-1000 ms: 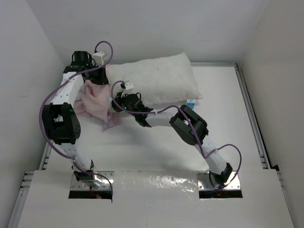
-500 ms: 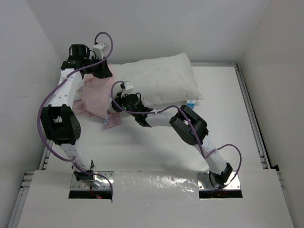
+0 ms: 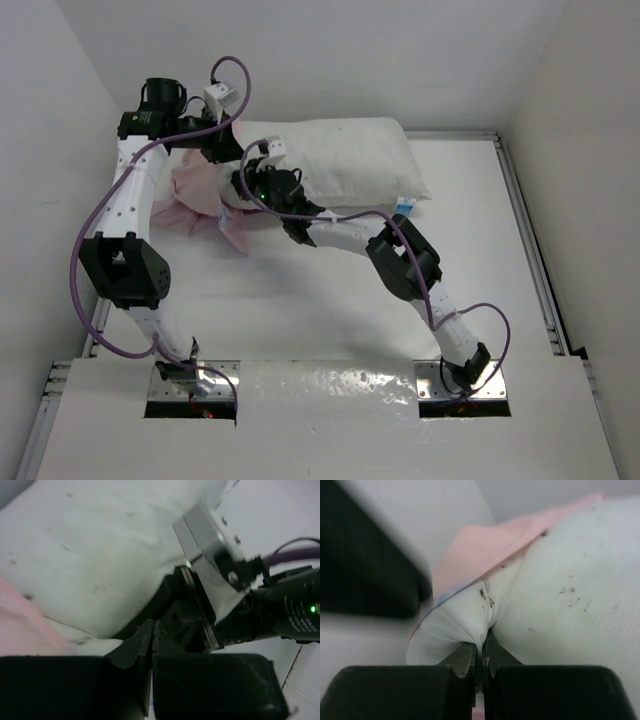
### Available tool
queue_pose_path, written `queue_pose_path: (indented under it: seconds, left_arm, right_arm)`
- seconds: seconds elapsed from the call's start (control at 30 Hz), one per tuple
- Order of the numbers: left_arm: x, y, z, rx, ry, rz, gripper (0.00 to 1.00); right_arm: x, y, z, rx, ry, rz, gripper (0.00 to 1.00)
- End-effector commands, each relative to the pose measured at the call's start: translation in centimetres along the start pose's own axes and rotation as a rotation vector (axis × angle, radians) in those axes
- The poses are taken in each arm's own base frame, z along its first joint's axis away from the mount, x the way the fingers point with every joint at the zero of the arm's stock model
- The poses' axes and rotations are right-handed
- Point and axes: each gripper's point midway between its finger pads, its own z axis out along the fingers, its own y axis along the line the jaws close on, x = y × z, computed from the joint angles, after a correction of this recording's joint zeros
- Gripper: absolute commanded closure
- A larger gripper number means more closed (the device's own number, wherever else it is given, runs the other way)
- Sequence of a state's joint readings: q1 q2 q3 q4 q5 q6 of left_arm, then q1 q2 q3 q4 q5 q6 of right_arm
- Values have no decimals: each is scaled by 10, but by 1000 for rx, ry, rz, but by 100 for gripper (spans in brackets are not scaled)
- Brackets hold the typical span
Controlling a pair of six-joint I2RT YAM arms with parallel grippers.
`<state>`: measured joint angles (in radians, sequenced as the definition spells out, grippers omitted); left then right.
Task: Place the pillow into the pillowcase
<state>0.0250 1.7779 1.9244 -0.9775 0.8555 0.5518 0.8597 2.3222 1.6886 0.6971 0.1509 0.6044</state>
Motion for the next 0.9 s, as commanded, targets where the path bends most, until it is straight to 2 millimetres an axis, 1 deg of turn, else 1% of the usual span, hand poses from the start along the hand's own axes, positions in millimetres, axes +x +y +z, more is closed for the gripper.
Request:
queue_pose_path:
  seconds: [0.0, 0.03, 0.07, 0.1, 0.13, 0.17, 0.2, 0.23, 0.27, 0.3, 0.33, 0.37, 0.4, 0.43, 0.47, 0.5, 0.57, 0.6, 0.67, 0.7, 0.73, 0.8, 0.87]
  left_arm:
    - [-2, -31, -7, 88, -4, 52, 100]
    - [-2, -32, -9, 89, -4, 54, 100]
    - [-1, -33, -8, 96, -1, 51, 100]
    - [-1, -33, -8, 99, -3, 56, 100]
    - [-2, -31, -8, 94, -7, 63, 100]
    - [-4, -29, -7, 83, -9, 54, 100]
    - [-2, -19, -5, 44, 7, 42, 100]
    - [-6, -11, -5, 5, -2, 15, 100]
    - [-5, -2, -5, -37, 5, -4, 96]
    - [-1, 15, -8, -126, 29, -26, 90]
    - [4, 25, -10, -177, 43, -56, 85]
    - [7, 40, -14, -250, 44, -104, 77]
    - [17, 60, -22, -370, 85, -129, 72]
    - [27, 69, -23, -420, 108, -157, 65]
    - [35, 76, -25, -457, 135, -166, 63]
    - [51, 84, -25, -504, 178, -184, 58]
    - [66, 89, -22, -530, 218, -201, 56]
    - [78, 90, -20, -535, 245, -212, 55]
    - [87, 92, -15, -544, 259, -212, 52]
    - [98, 94, -12, -549, 281, -216, 50]
    - [103, 94, -10, -548, 291, -217, 49]
    - [117, 94, -4, -541, 320, -229, 48]
    - [124, 99, -1, -554, 331, -230, 50]
  right_arm:
    - [-75, 18, 20, -39, -233, -3, 100]
    - [-81, 17, 21, -25, -256, -6, 100]
    - [-77, 9, 25, 0, -255, -17, 100]
    - [-90, 18, 30, -20, -276, -24, 100]
    - [-85, 21, 34, -29, -258, -41, 100]
    - [-75, 22, 37, -37, -220, -51, 100]
    - [-61, 20, 35, -47, -184, -55, 100]
    - [-49, 23, 30, -50, -162, -52, 100]
    - [-44, 20, 25, -48, -163, -45, 100]
    - [-25, 10, 15, -24, -128, -43, 100]
    - [-19, 8, 11, -20, -118, -33, 100]
    - [-13, 6, 8, -17, -107, -18, 100]
    - [-3, 2, 5, -12, -81, -17, 100]
    - [-1, 3, 4, -17, -74, -15, 100]
    - [3, 4, 3, -22, -64, -17, 100]
    - [9, 7, 3, -30, -52, -20, 100]
    - [12, 9, 2, -39, -46, -17, 100]
    - [13, 11, 2, -42, -45, -14, 100]
    - [17, 11, 2, -44, -35, -15, 100]
    - [18, 12, 2, -46, -31, -14, 100]
    - [18, 12, 2, -44, -32, -15, 100]
    - [19, 11, 1, -43, -29, -13, 100]
    - [20, 11, 1, -41, -28, -10, 100]
